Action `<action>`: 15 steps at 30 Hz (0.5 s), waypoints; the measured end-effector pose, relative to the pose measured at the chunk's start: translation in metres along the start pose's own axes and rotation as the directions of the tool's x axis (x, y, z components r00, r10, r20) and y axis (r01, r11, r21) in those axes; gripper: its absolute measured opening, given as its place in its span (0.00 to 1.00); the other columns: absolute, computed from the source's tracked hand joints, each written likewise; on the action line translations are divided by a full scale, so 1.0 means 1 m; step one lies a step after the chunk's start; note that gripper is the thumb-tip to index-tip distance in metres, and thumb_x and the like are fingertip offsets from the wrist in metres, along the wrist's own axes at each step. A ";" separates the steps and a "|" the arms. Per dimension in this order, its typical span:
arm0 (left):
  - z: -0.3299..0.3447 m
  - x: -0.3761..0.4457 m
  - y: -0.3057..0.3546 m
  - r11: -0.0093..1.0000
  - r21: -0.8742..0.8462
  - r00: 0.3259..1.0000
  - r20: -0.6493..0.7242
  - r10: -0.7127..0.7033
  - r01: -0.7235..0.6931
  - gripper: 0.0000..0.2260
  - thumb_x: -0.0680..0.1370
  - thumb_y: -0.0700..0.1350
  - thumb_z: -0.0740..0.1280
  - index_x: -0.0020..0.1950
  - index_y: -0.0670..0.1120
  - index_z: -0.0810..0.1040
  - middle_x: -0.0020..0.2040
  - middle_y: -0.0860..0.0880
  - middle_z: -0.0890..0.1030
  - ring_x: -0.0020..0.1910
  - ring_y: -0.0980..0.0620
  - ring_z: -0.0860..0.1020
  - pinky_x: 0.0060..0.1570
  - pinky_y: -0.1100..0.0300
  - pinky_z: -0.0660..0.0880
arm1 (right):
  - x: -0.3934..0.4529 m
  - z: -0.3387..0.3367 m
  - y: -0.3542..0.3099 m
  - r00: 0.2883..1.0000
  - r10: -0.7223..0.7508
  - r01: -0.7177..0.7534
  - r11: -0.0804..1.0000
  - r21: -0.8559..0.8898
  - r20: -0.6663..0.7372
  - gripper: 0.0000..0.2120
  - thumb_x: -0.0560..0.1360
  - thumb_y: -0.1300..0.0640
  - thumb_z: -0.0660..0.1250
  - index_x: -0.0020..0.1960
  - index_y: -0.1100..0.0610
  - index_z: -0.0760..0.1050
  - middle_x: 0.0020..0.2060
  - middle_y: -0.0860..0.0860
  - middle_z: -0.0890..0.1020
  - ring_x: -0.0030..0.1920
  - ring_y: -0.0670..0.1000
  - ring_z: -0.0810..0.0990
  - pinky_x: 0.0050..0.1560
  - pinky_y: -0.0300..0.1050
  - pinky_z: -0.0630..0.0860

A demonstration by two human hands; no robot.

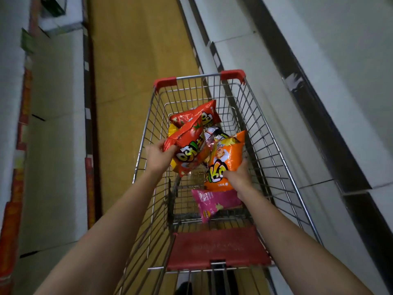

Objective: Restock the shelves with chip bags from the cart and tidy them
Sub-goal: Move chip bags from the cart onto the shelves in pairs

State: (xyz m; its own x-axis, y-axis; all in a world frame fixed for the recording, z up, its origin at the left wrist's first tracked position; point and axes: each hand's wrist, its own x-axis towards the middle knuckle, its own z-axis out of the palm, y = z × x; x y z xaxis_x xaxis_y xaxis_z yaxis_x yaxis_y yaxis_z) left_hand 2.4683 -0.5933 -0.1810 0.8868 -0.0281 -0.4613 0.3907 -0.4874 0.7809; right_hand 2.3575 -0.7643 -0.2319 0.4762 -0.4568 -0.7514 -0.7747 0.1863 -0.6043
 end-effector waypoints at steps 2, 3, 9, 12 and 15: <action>-0.019 -0.012 0.008 0.998 -0.046 0.995 0.088 0.042 -0.038 0.09 0.75 0.44 0.69 0.51 0.40 0.78 0.53 0.43 0.78 0.50 0.48 0.79 0.48 0.60 0.76 | -0.020 -0.005 -0.005 0.998 -0.053 0.054 0.998 0.026 -0.033 0.37 0.74 0.65 0.68 0.76 0.51 0.52 0.65 0.57 0.73 0.59 0.61 0.76 0.57 0.58 0.77; -0.030 -0.021 0.015 0.996 -0.082 0.990 0.129 0.052 -0.041 0.07 0.76 0.42 0.68 0.51 0.39 0.78 0.51 0.43 0.79 0.48 0.49 0.78 0.49 0.60 0.75 | -0.033 -0.010 -0.008 0.994 -0.093 0.094 0.995 0.016 -0.065 0.37 0.74 0.64 0.68 0.76 0.52 0.52 0.65 0.57 0.72 0.59 0.61 0.76 0.57 0.57 0.77; -0.077 -0.066 0.046 0.926 -0.377 0.973 0.199 0.114 -0.031 0.05 0.76 0.34 0.62 0.46 0.43 0.74 0.38 0.47 0.78 0.37 0.51 0.76 0.38 0.61 0.72 | -0.095 -0.031 -0.023 0.923 -0.324 0.310 0.946 -0.097 -0.205 0.30 0.73 0.64 0.69 0.71 0.49 0.65 0.59 0.58 0.74 0.51 0.57 0.76 0.46 0.48 0.76; -0.092 -0.087 0.059 0.863 -0.503 0.980 0.190 0.050 0.054 0.03 0.76 0.40 0.64 0.48 0.42 0.76 0.38 0.46 0.80 0.35 0.50 0.77 0.35 0.60 0.72 | -0.132 -0.042 -0.031 0.933 -0.357 0.356 0.934 -0.025 -0.044 0.29 0.70 0.69 0.68 0.66 0.48 0.68 0.54 0.55 0.78 0.50 0.57 0.79 0.51 0.54 0.79; -0.106 -0.108 0.069 0.835 -0.538 0.957 0.286 0.054 0.114 0.09 0.77 0.44 0.64 0.49 0.39 0.77 0.37 0.43 0.83 0.33 0.47 0.81 0.35 0.57 0.79 | -0.168 -0.051 -0.041 0.933 -0.353 0.358 0.930 -0.087 0.064 0.23 0.69 0.69 0.71 0.58 0.54 0.66 0.51 0.52 0.75 0.48 0.54 0.77 0.49 0.50 0.76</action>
State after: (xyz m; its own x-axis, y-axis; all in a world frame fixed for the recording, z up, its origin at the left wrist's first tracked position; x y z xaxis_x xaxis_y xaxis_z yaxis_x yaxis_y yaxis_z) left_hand 2.4251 -0.5318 -0.0324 0.7989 -0.3027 -0.5197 0.5601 0.0598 0.8262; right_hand 2.2881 -0.7391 -0.0673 0.7449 -0.4362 -0.5048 -0.5861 -0.0664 -0.8075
